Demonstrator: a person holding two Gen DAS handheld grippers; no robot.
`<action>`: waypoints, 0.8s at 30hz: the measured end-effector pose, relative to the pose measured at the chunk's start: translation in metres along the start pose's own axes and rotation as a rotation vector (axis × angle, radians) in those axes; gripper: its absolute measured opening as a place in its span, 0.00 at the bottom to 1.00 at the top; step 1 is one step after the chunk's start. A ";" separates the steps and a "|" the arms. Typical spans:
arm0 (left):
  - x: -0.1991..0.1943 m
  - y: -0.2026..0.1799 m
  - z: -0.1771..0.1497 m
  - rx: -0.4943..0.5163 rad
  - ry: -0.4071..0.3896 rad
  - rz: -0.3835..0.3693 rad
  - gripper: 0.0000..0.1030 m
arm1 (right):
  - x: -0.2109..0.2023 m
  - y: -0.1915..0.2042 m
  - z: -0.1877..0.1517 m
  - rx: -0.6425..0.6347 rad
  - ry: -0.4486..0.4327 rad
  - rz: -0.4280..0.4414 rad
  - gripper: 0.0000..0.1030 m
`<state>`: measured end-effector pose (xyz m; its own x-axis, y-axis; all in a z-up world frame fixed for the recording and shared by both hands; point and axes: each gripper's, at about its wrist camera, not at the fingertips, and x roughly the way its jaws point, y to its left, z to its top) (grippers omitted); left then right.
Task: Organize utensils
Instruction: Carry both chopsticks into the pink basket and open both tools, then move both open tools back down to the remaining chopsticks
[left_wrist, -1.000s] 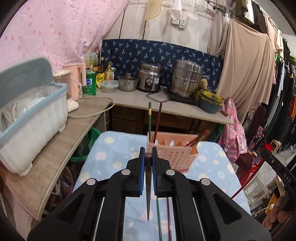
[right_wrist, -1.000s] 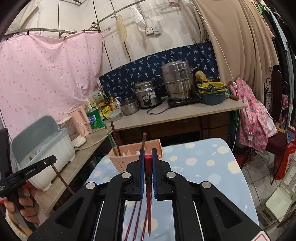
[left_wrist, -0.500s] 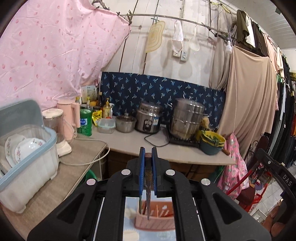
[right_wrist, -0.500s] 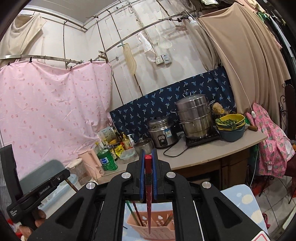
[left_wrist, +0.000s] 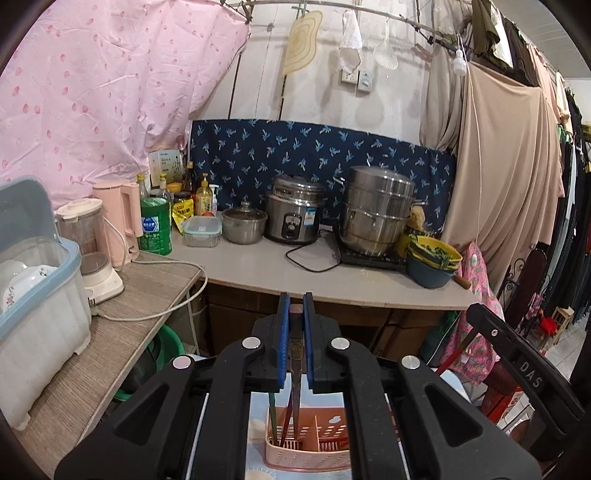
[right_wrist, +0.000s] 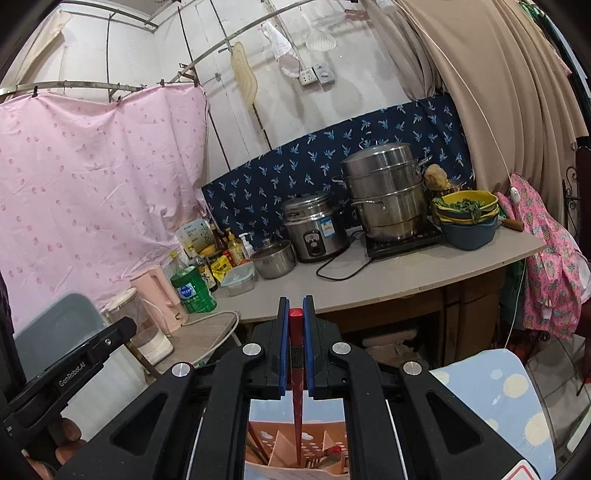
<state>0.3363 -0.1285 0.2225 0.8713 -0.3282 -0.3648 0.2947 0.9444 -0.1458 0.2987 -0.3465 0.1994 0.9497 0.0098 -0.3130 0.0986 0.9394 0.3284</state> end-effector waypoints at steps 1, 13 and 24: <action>0.003 0.000 -0.003 0.000 0.008 0.001 0.07 | 0.004 -0.001 -0.004 -0.003 0.010 -0.004 0.07; 0.019 0.004 -0.025 -0.009 0.079 -0.011 0.07 | 0.018 -0.010 -0.017 -0.010 0.055 -0.029 0.13; 0.010 0.010 -0.038 -0.004 0.101 0.012 0.23 | -0.017 -0.010 -0.023 -0.014 0.042 0.005 0.20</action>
<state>0.3330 -0.1229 0.1828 0.8306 -0.3172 -0.4578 0.2824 0.9483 -0.1447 0.2752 -0.3483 0.1810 0.9370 0.0285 -0.3483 0.0894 0.9439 0.3178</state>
